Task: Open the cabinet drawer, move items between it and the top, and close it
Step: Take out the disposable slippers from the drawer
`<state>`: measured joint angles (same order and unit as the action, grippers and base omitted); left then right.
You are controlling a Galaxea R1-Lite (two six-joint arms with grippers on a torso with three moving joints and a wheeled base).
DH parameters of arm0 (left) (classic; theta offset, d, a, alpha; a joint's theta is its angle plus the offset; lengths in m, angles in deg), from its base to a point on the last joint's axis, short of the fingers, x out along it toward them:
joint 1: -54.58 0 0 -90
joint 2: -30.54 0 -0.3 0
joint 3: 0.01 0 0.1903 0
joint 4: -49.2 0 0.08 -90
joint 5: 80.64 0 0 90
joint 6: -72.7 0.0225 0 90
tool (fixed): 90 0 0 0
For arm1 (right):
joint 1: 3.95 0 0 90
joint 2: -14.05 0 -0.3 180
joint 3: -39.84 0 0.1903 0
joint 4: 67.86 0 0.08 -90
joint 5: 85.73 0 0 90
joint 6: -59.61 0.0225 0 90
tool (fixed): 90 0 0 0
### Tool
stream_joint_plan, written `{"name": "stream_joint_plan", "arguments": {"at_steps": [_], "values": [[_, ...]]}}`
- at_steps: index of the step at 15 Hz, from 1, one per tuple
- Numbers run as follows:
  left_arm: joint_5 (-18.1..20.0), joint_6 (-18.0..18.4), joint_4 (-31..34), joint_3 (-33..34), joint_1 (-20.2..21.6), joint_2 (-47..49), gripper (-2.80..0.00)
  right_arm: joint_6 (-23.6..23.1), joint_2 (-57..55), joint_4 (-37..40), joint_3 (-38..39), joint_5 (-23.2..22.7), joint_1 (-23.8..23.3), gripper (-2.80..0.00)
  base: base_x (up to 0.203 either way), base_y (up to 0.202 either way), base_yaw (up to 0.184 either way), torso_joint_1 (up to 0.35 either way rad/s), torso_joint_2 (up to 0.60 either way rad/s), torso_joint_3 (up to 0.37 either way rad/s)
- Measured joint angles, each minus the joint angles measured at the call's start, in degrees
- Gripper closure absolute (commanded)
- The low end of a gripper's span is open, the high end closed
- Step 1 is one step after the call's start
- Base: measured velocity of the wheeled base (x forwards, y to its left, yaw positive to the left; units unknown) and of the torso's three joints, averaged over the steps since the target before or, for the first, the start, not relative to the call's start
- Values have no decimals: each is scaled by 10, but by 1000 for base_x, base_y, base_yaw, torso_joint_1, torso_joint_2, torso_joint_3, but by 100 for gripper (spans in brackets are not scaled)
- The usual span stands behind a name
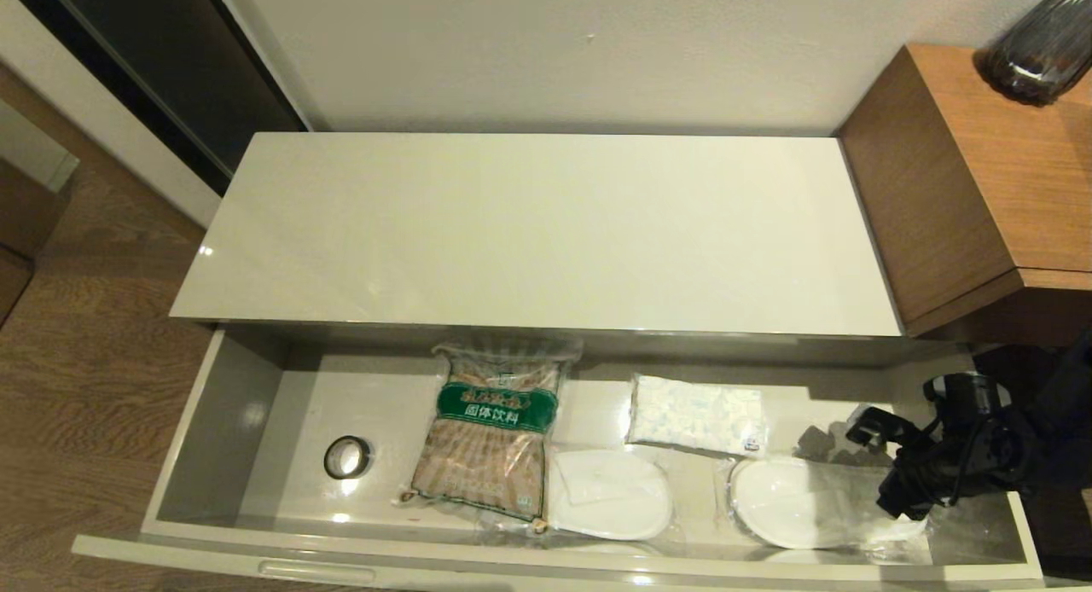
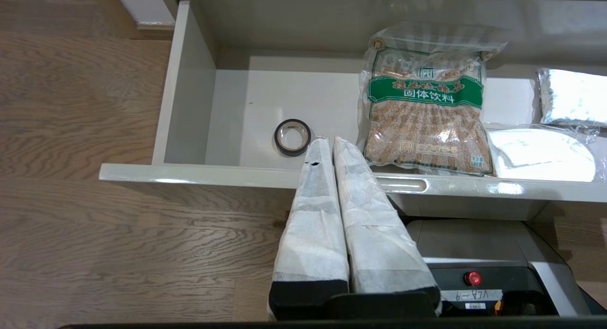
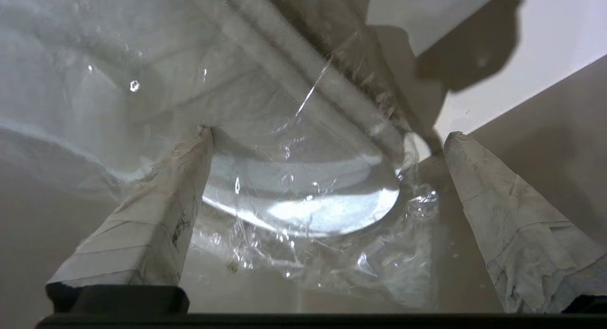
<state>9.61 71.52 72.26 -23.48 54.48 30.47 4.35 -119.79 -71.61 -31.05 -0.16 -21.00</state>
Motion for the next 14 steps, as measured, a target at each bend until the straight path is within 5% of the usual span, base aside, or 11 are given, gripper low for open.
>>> {"name": "stream_joint_plan", "arguments": {"at_steps": [14], "values": [[0,0,0,0,0,0,0,22,-38,64,-45,0,5,-280,0,0,0,0,0,0]]}}
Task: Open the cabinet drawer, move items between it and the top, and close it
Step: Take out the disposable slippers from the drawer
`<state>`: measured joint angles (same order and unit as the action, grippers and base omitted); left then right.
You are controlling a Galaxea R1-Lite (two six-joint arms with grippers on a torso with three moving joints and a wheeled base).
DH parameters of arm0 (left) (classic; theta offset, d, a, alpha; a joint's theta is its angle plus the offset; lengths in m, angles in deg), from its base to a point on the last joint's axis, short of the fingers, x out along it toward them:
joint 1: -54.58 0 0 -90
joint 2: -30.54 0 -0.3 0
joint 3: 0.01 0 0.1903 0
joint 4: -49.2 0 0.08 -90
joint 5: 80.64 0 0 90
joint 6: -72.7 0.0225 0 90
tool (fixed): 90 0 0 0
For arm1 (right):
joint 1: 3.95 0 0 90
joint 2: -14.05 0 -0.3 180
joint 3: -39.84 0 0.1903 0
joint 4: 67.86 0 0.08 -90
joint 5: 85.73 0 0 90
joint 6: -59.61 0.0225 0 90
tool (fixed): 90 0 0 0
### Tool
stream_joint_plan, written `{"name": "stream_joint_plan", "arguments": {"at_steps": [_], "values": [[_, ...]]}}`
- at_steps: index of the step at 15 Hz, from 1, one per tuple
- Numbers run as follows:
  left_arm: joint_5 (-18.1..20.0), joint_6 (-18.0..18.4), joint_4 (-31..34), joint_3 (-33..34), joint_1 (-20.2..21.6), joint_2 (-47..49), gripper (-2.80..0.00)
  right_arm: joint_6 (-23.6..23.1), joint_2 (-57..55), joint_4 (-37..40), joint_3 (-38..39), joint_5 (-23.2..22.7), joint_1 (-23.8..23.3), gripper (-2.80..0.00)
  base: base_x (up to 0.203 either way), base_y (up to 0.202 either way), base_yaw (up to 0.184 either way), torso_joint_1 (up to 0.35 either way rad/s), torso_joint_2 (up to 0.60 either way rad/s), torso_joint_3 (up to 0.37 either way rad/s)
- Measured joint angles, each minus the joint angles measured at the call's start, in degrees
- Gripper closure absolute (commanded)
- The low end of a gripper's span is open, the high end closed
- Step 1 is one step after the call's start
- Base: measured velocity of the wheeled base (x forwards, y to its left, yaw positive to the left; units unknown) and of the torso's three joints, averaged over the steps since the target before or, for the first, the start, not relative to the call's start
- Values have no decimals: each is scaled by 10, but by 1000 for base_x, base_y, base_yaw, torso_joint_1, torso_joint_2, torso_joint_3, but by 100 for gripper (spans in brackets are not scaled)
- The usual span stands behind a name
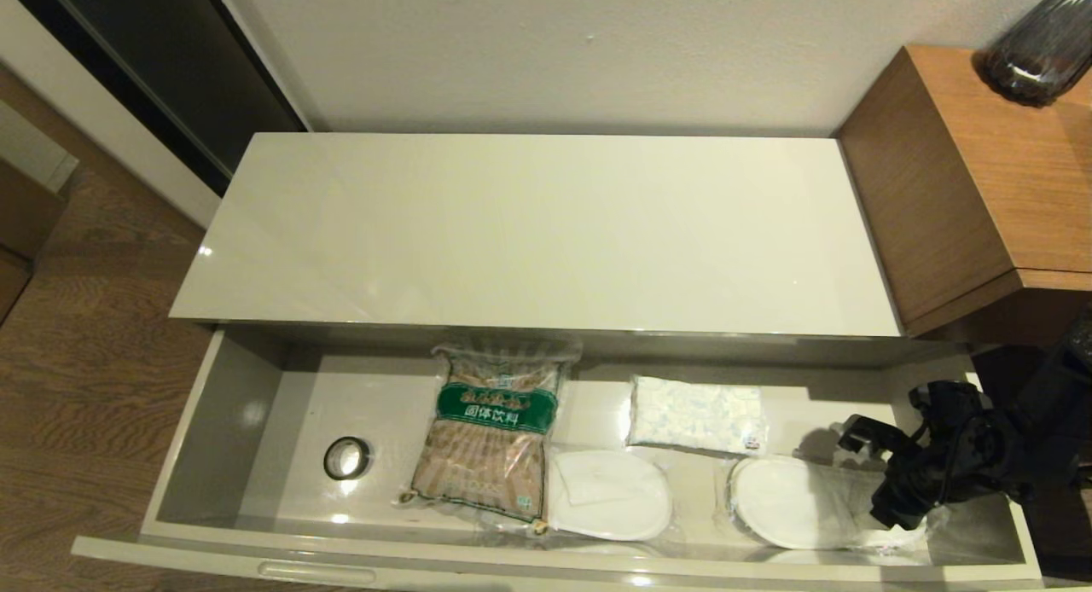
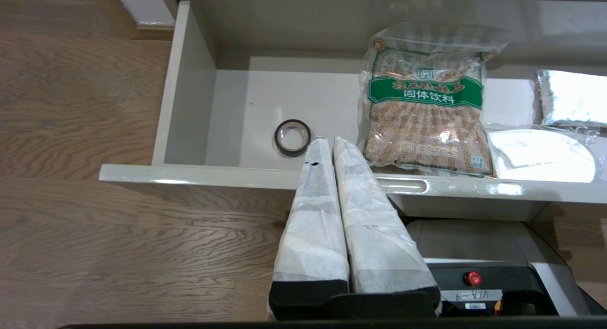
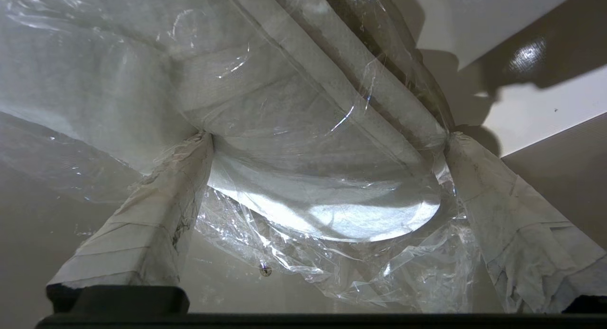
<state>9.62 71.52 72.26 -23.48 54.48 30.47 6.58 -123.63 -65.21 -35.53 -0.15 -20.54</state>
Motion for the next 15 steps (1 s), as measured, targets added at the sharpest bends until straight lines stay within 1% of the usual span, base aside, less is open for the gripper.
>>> {"name": "stream_joint_plan", "arguments": {"at_steps": [2,3,10,15], "values": [[0,0,0,0,0,0,0,0,1,3,-1,0,1,-280,0,0,0,0,0,0],[0,0,0,0,0,0,0,-1,2,3,-1,0,1,0,0,0,0,0,0,0],[0,0,0,0,0,0,0,0,11,6,5,0,1,0,0,0,0,0,0,0],[0,0,0,0,0,0,0,0,36,46,-4,-1,1,0,0,0,0,0,0,0]]}}
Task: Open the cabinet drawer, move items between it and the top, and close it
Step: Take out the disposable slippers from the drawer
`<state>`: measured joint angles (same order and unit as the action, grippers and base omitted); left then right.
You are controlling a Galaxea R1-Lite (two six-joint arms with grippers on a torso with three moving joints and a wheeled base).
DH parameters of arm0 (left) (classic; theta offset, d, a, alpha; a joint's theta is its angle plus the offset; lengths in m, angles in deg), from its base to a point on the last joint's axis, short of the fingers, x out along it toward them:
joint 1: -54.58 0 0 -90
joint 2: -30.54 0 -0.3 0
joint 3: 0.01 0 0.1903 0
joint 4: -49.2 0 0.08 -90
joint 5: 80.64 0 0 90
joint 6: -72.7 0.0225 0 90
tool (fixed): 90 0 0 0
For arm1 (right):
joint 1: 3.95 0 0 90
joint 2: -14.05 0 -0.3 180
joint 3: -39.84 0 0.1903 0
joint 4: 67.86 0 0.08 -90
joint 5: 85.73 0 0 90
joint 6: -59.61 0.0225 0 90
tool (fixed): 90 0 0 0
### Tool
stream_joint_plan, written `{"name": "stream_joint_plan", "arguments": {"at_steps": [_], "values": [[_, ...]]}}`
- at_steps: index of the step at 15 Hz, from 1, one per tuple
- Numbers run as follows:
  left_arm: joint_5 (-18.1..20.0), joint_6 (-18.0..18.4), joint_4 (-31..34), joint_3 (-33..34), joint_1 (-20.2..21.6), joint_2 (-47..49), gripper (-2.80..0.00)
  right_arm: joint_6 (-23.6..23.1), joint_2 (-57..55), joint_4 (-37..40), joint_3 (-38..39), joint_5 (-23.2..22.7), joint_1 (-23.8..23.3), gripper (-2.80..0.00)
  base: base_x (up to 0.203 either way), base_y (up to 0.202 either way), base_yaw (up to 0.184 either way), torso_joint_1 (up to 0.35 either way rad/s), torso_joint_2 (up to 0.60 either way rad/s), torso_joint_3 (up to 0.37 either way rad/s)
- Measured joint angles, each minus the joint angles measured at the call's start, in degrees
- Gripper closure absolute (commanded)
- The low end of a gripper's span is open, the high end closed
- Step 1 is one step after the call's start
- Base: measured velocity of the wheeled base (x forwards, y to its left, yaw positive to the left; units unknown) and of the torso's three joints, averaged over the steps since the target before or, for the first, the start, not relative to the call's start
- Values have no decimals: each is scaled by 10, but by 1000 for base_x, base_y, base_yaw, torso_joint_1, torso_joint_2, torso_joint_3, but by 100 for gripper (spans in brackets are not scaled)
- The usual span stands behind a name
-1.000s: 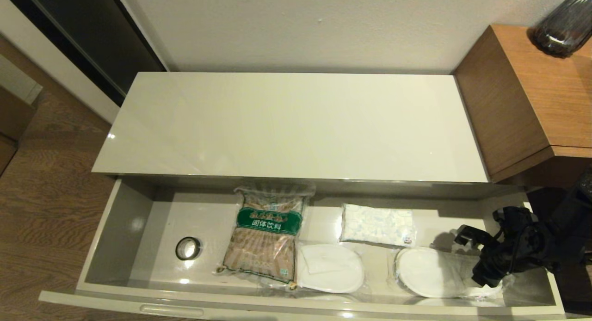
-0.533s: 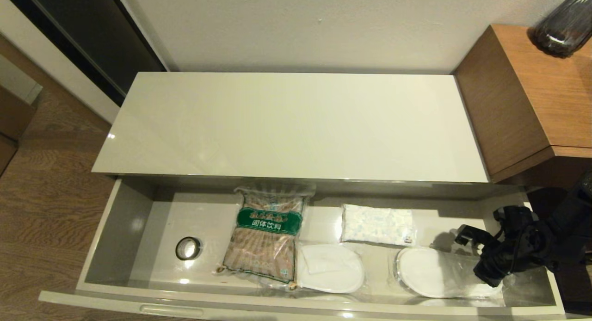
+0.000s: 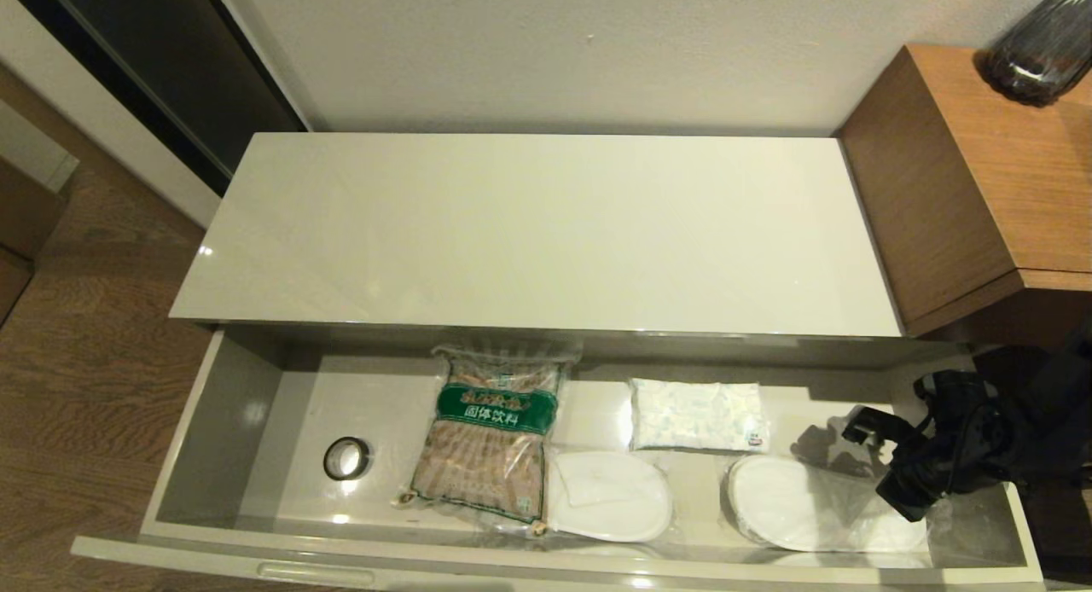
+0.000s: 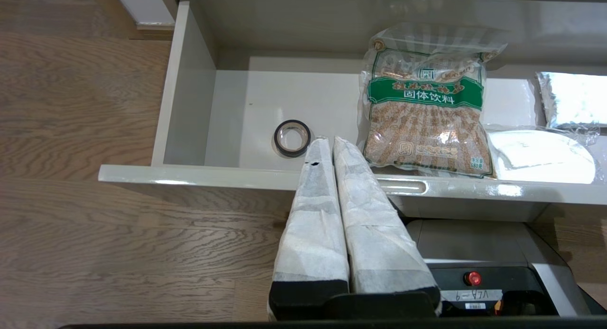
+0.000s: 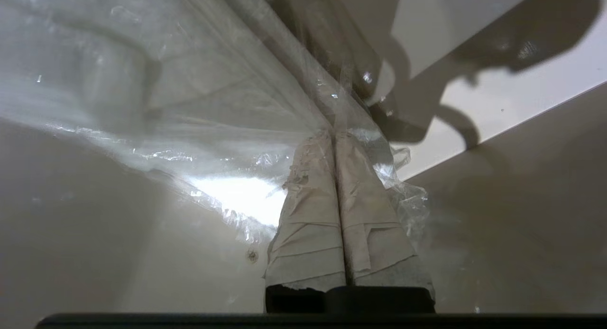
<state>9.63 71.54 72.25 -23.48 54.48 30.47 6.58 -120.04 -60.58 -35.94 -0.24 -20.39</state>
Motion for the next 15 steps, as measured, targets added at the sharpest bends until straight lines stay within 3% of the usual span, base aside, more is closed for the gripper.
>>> {"name": "stream_joint_plan", "arguments": {"at_steps": [6,15], "values": [[0,0,0,0,0,0,0,-5,80,77,8,0,0,0,0,0,0,0,0,0],[0,0,0,0,0,0,0,-6,129,102,8,-1,-1,0,0,0,0,0,0,0]]}}
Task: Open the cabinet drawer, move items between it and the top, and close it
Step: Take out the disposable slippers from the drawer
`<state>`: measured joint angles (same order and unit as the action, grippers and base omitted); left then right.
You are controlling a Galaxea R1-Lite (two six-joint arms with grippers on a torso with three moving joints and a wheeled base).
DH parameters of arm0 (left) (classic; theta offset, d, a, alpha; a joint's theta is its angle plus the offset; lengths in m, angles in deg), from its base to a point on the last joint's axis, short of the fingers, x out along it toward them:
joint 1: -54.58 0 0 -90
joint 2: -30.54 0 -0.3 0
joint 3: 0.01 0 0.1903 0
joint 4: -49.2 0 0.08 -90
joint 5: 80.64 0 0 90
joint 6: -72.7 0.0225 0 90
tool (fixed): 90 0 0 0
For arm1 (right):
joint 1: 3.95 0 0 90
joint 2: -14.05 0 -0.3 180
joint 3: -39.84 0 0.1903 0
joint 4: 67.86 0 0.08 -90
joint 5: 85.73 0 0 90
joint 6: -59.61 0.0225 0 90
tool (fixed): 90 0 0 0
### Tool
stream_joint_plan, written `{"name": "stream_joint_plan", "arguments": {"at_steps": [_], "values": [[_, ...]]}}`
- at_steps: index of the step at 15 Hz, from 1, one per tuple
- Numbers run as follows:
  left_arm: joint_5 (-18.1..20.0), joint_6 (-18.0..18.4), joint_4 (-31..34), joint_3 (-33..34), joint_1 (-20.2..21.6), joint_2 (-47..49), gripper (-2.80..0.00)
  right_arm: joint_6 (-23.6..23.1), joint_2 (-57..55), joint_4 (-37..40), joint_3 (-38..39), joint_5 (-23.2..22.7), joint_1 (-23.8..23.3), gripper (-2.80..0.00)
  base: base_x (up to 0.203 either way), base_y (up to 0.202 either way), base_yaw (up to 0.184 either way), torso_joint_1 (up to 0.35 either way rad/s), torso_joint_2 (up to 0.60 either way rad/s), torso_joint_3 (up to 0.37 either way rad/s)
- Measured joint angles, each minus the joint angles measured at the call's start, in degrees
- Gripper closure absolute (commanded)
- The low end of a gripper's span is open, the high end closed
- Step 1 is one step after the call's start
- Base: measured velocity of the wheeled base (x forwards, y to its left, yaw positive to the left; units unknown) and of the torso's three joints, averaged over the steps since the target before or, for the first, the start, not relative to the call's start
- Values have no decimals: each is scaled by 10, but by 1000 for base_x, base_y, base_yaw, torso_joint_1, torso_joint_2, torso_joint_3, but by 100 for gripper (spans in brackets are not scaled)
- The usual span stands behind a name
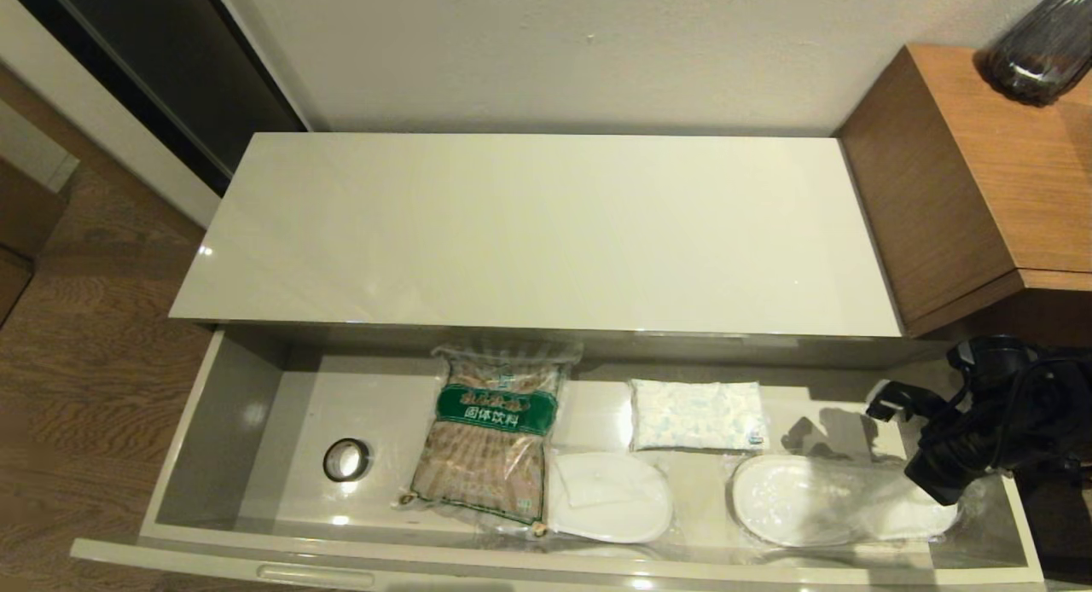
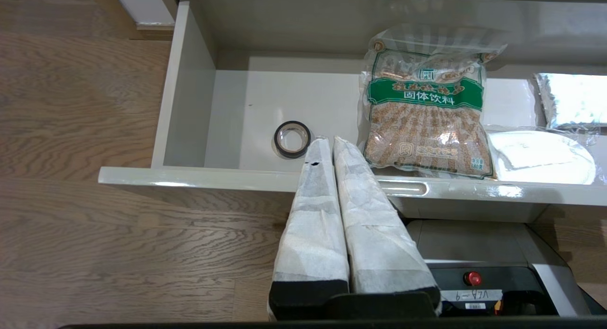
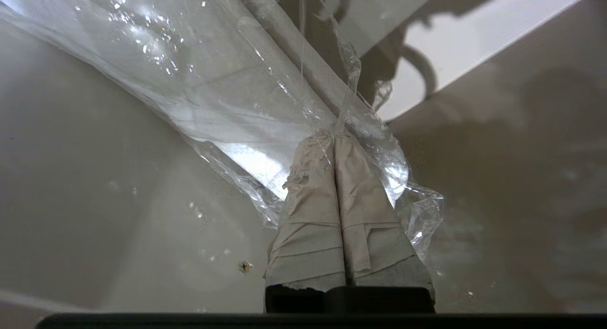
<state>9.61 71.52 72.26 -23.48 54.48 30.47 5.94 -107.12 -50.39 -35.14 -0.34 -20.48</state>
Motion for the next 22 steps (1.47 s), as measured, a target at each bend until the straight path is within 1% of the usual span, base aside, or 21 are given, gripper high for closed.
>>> {"name": "stream_joint_plan", "arguments": {"at_steps": [6,9,14,18,22], "values": [[0,0,0,0,0,0,0,0,37,33,-6,-1,5,0,0,0,0,0,0,0],[0,0,0,0,0,0,0,2,59,48,-4,-1,15,0,0,0,0,0,0,0],[0,0,0,0,0,0,0,5,97,104,-31,-1,38,0,0,0,0,0,0,0],[0,0,0,0,0,0,0,5,125,121,-44,-1,48,0,0,0,0,0,0,0],[0,0,0,0,0,0,0,5,166,136,-32,0,50,0,0,0,0,0,0,0]]}}
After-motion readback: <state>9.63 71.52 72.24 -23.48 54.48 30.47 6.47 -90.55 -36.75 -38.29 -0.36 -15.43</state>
